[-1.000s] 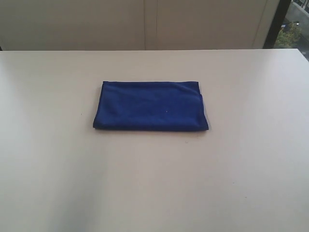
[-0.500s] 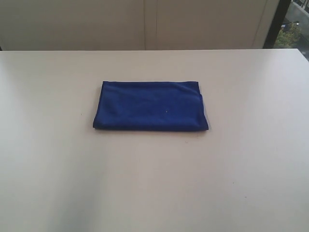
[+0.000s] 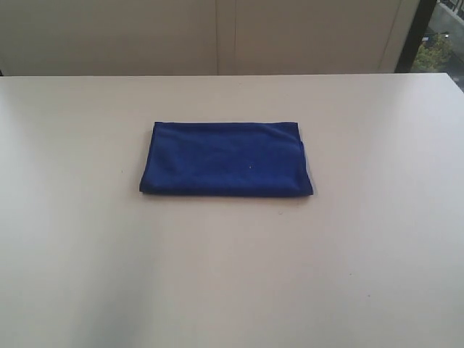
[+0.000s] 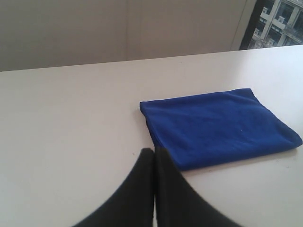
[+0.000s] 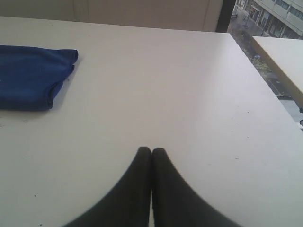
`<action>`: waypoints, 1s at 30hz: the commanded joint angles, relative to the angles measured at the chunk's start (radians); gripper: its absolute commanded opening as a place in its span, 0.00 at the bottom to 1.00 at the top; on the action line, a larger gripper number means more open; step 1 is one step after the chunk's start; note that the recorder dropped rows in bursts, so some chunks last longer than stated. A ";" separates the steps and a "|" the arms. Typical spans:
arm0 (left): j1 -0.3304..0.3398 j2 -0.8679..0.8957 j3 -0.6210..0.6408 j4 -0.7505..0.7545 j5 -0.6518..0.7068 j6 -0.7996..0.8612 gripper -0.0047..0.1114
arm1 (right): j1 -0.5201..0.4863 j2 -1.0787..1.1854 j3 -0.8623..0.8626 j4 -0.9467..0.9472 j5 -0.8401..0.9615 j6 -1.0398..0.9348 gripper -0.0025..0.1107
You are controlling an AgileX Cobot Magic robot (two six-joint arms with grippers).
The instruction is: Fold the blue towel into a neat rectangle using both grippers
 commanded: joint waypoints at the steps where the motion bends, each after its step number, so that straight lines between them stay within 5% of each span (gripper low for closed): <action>1: 0.002 -0.024 0.007 0.025 0.008 0.011 0.04 | -0.001 -0.005 0.003 -0.002 -0.013 0.003 0.02; 13: 0.012 -0.358 0.250 0.258 0.074 0.026 0.04 | -0.001 -0.005 0.003 -0.002 -0.014 0.021 0.02; 22: 0.132 -0.569 0.440 0.355 0.074 0.026 0.04 | -0.001 -0.005 0.003 -0.002 -0.016 0.022 0.02; 30: 0.180 -0.588 0.472 0.422 0.104 0.026 0.04 | -0.001 -0.005 0.003 -0.002 -0.016 0.022 0.02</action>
